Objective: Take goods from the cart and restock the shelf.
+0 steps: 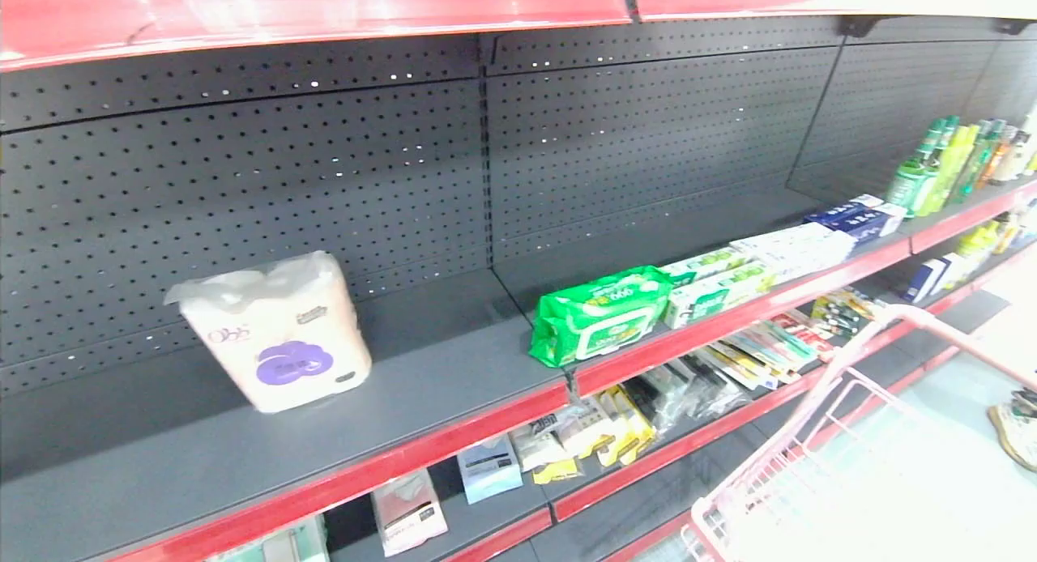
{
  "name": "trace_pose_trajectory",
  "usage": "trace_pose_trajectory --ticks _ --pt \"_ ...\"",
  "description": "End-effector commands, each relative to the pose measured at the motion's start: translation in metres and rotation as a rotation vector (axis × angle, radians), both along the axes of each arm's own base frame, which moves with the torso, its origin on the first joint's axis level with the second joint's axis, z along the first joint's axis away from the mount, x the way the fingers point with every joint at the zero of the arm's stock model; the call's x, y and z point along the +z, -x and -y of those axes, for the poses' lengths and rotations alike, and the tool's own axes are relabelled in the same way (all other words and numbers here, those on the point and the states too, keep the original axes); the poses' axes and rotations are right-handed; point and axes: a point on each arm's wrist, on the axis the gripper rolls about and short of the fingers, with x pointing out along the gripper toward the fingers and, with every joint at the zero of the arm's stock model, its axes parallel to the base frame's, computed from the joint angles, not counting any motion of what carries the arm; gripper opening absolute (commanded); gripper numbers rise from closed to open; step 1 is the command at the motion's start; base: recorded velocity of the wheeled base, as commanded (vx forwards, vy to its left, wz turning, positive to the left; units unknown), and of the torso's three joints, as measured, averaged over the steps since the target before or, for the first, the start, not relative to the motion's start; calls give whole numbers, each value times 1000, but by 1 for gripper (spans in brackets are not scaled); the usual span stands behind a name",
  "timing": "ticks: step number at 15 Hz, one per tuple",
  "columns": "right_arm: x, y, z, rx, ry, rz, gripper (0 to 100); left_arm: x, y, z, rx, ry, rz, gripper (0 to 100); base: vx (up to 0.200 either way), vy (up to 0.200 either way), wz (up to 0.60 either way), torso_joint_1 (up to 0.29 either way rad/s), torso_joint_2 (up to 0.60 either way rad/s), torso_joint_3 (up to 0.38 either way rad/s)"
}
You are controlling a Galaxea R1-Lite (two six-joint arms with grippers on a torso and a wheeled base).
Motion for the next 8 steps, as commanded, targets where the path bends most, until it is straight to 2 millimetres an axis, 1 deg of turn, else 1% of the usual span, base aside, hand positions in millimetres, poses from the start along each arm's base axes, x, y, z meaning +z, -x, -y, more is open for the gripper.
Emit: trace_pose_trajectory --ticks 1,8 --pt "0 0 0 1 -1 -2 100 0 0 0 0 0 -1 100 0 0 -600 2 12 -2" --pt "0 0 0 1 -3 -2 100 0 0 0 0 0 -1 100 0 0 -600 -1 2 4"
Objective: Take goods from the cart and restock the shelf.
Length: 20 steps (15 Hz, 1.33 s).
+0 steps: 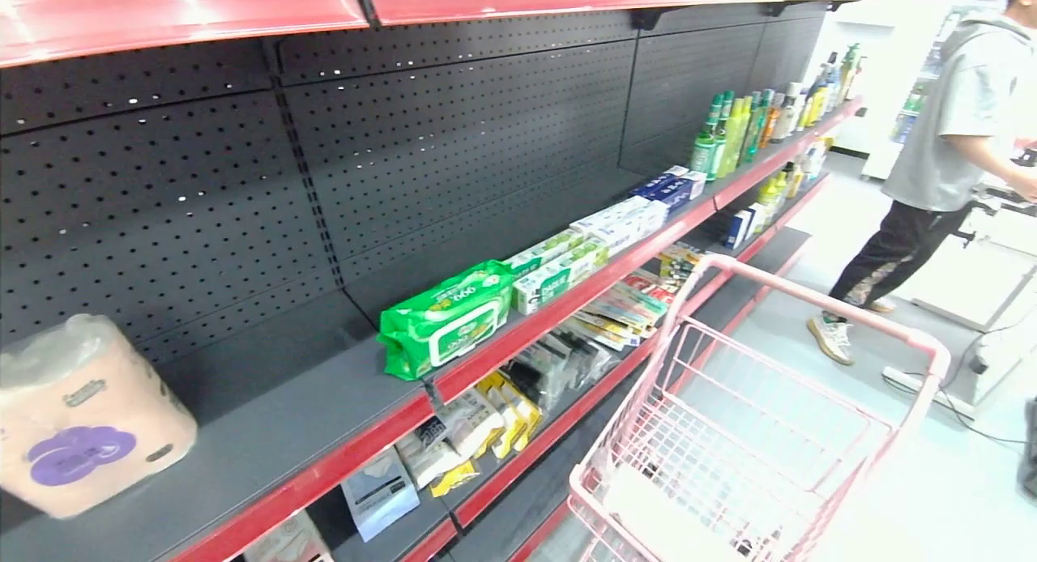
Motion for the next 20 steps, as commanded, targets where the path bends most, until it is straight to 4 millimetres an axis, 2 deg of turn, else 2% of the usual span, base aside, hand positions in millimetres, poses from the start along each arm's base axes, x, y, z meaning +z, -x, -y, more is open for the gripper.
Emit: trace_pose_trajectory --ticks 1,3,9,10,12,13,14,15,16,18,19,20 --pt "0 0 0 -1 -1 -1 100 0 0 0 0 0 -1 100 0 0 -600 7 -7 2" --pt "0 0 0 1 -2 0 100 0 0 0 0 0 -1 100 0 0 -600 5 5 2" --pt "0 0 0 -2 4 0 100 0 0 0 0 0 -1 100 0 0 0 0 0 0" --pt "55 -2 0 55 -34 45 100 0 0 0 0 0 -1 100 0 0 0 0 0 0" --pt "129 -52 -3 117 -195 -90 100 0 0 0 0 0 -1 100 0 0 0 0 0 0" --pt "156 -80 -7 161 -149 -122 100 0 0 0 0 0 -1 100 0 0 0 0 0 0" --pt "159 -145 -15 172 -43 -285 100 0 0 0 0 0 -1 100 0 0 0 0 0 0" --pt "148 -192 -21 184 -6 -390 100 0 0 0 0 0 -1 100 0 0 0 0 0 0" --pt "128 -231 -34 218 24 -501 100 0 0 0 0 0 -1 100 0 0 0 0 0 0" --pt "79 -273 -71 352 126 -699 100 0 0 0 0 0 -1 100 0 0 0 0 0 0" --pt "52 -286 -88 395 182 -786 100 0 0 0 0 0 -1 100 0 0 0 0 0 0" --pt "35 -295 -104 454 227 -831 100 0 0 0 0 0 -1 100 0 0 0 0 0 0"
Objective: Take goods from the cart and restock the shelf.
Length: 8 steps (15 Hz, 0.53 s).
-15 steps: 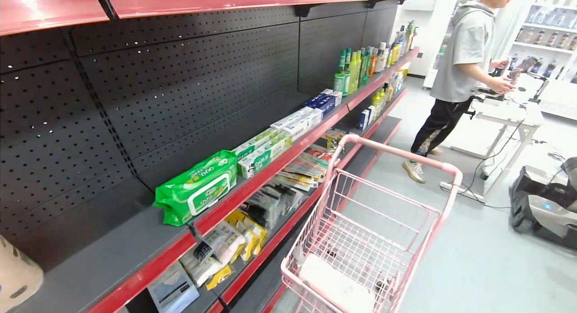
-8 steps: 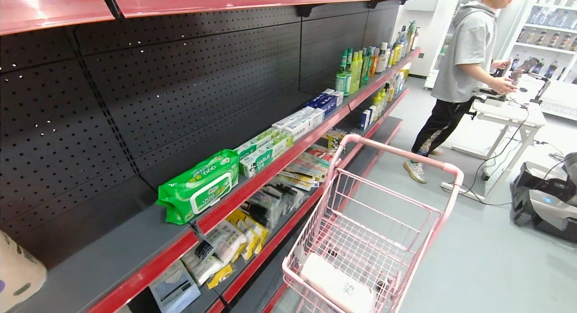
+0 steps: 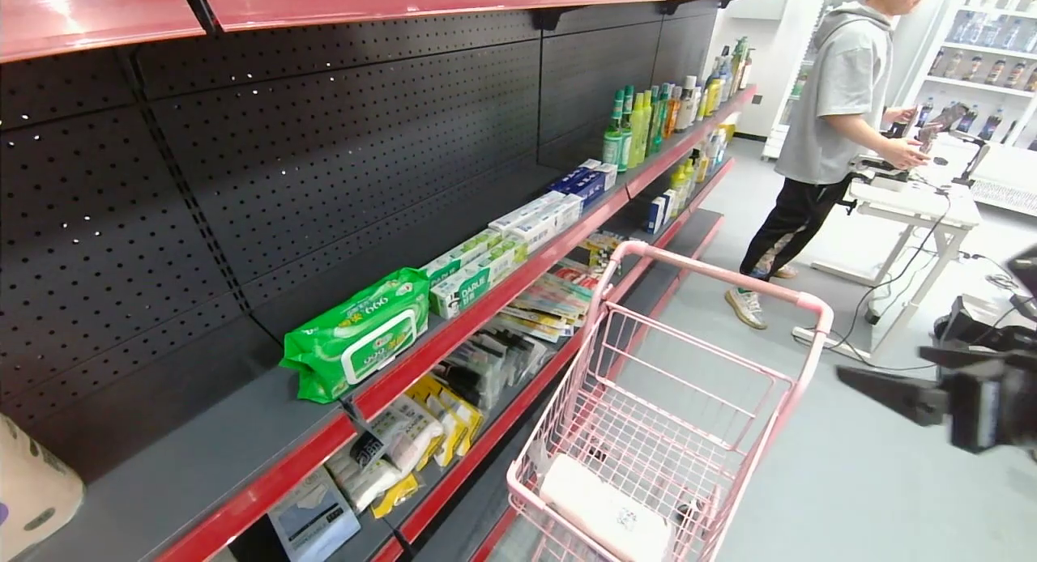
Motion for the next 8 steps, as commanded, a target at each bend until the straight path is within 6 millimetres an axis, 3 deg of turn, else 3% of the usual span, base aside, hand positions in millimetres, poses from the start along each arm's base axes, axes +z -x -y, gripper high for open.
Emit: trace_pose_trajectory --ticks 1,4,8 --pt "-97 -123 -85 304 183 -355 100 0 0 0 1 0 -1 100 0 0 0 0 0 0" --pt "-134 -139 -122 414 245 -423 100 0 0 0 1 0 -1 100 0 0 0 0 0 0" --pt "-164 -142 -141 524 335 -457 100 0 0 0 1 0 -1 100 0 0 0 -34 72 46"
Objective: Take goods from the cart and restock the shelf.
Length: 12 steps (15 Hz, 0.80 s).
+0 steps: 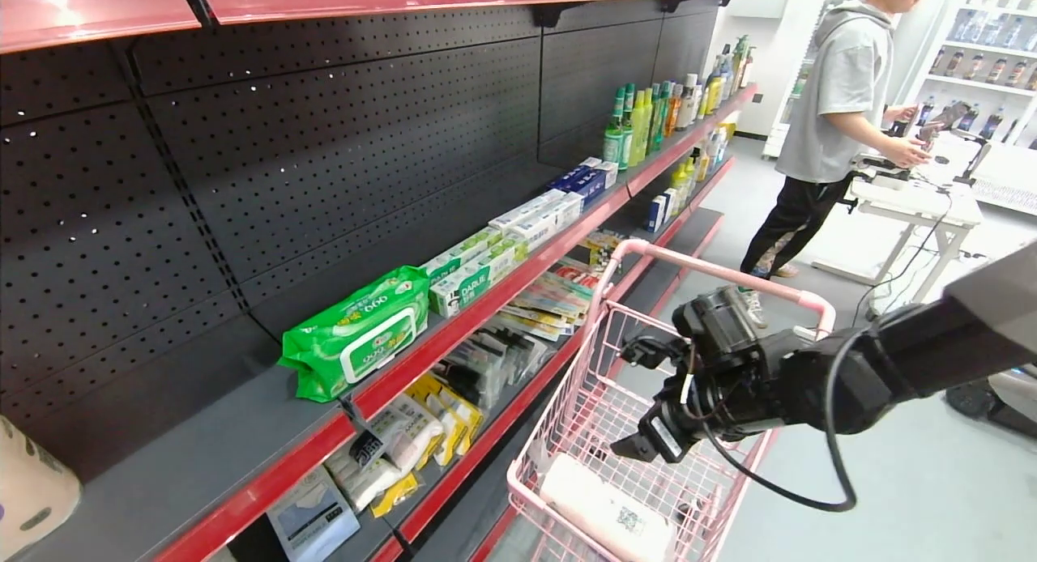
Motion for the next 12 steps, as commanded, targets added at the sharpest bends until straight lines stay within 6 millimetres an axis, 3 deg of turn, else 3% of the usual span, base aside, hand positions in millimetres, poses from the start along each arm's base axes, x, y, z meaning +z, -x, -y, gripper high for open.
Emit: trace_pose_trajectory --ticks 1,7,12 --pt "-41 -5 -16 76 71 -76 100 0 0 0 1 0 -1 100 0 0 0 -90 183 100" --pt "-61 -20 -35 128 98 -74 100 0 0 0 1 0 -1 100 0 0 0 -83 198 106" --pt "-77 -21 -55 174 111 -83 100 0 0 0 1 0 -1 100 0 0 0 -105 244 129"
